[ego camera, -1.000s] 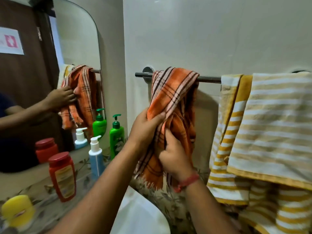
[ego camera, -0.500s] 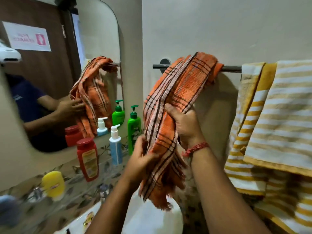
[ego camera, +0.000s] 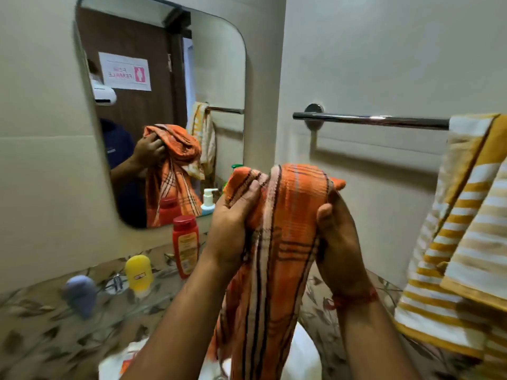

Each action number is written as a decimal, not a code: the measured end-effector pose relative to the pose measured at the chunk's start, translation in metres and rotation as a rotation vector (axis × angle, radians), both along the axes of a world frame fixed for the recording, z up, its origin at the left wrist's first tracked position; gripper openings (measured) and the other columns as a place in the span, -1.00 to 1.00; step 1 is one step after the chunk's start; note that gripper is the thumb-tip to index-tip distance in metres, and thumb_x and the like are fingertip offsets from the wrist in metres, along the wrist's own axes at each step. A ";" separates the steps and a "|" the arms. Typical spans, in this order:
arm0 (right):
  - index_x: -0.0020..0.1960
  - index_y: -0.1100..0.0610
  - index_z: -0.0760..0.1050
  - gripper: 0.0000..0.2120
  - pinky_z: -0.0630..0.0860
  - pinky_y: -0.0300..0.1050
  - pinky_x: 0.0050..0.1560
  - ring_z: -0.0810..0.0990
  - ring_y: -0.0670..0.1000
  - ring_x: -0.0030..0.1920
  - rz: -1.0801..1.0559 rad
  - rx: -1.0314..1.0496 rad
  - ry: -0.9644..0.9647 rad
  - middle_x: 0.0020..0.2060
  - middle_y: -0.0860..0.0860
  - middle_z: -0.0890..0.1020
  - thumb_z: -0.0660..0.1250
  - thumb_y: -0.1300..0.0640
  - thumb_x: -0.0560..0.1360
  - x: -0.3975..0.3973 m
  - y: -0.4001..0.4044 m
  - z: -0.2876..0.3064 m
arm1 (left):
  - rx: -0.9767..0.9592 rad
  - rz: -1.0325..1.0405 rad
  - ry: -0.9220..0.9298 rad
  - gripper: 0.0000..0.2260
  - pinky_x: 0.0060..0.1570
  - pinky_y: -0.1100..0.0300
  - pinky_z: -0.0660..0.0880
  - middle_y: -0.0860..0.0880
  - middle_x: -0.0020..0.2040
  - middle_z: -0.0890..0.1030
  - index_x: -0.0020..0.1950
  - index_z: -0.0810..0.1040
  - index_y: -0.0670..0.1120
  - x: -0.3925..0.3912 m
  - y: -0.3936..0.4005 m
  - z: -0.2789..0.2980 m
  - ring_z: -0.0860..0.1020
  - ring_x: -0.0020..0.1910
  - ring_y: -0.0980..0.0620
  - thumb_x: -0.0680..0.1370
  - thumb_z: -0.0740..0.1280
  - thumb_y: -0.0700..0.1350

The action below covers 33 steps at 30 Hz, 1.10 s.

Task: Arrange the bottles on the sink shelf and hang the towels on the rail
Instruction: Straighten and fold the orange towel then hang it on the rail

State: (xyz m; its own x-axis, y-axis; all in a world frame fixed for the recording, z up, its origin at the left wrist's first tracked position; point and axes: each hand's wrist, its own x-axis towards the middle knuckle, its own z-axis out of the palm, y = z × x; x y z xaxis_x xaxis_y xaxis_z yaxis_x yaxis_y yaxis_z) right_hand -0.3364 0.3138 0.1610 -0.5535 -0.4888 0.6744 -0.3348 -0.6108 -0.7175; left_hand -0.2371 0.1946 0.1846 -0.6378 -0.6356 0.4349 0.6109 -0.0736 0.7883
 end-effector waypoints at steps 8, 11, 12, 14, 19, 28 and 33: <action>0.26 0.09 0.52 -0.73 0.50 0.23 0.29 0.67 0.14 0.16 0.290 0.100 -0.251 0.12 0.10 0.70 0.34 0.18 0.56 0.010 -0.037 0.009 | -0.228 0.625 -0.197 -0.58 -0.08 0.03 0.63 -0.10 -0.13 0.74 -0.10 0.67 -0.11 0.032 0.014 0.014 0.71 -0.10 0.02 0.67 0.18 0.14; 0.18 0.05 0.56 -0.78 0.56 0.13 0.22 0.68 0.15 0.13 0.437 0.146 -0.319 0.08 0.09 0.71 0.28 0.26 0.59 0.012 -0.044 0.005 | -0.143 0.798 -0.165 -0.64 0.02 -0.22 0.58 -0.23 -0.10 0.70 -0.10 0.64 -0.14 0.044 0.024 0.011 0.67 -0.11 -0.14 0.68 0.20 0.07; 0.18 0.06 0.56 -0.78 0.60 0.07 0.16 0.68 0.14 0.11 0.478 0.154 -0.323 0.06 0.08 0.72 0.28 0.26 0.59 0.014 -0.044 0.003 | -0.093 0.813 -0.150 -0.68 0.05 -0.21 0.59 -0.19 -0.10 0.71 -0.09 0.66 -0.08 0.047 0.027 0.008 0.67 -0.08 -0.13 0.69 0.20 0.03; 0.19 0.09 0.55 -0.80 0.63 -0.02 0.07 0.70 0.11 0.09 0.543 0.174 -0.333 0.05 0.07 0.72 0.27 0.25 0.60 0.016 -0.042 -0.003 | -0.034 0.838 -0.121 -0.72 -0.04 -0.05 0.66 -0.07 -0.13 0.72 -0.04 0.66 -0.05 0.054 0.037 0.004 0.70 -0.09 -0.04 0.70 0.19 -0.01; 0.12 0.06 0.61 -0.84 0.58 0.09 0.18 0.70 0.06 0.07 0.531 0.282 -0.234 0.02 0.06 0.73 0.28 0.14 0.62 0.020 -0.030 -0.028 | -0.133 1.143 -0.291 -0.66 -0.29 0.22 0.51 0.10 -0.36 0.59 -0.24 0.59 0.02 0.073 0.062 -0.015 0.56 -0.34 0.18 0.68 0.21 0.06; 0.05 -0.06 0.57 -0.88 0.56 -0.11 0.09 0.68 -0.09 0.04 0.446 0.316 -0.293 0.02 -0.04 0.70 0.27 0.10 0.63 0.023 -0.004 -0.049 | -0.245 1.079 -0.544 -0.89 -0.17 0.08 0.55 0.05 -0.23 0.68 -0.10 0.65 -0.04 0.094 0.098 -0.039 0.62 -0.21 0.11 0.60 0.40 -0.07; 0.16 0.06 0.53 -0.83 0.61 0.18 0.14 0.71 0.09 0.02 0.412 0.368 -0.433 0.01 0.08 0.71 0.33 0.05 0.59 0.028 0.004 -0.058 | -0.102 1.170 -0.279 -0.86 -0.09 0.02 0.60 -0.02 -0.13 0.66 -0.12 0.64 0.07 0.096 0.100 -0.031 0.61 -0.11 0.01 0.62 0.35 -0.02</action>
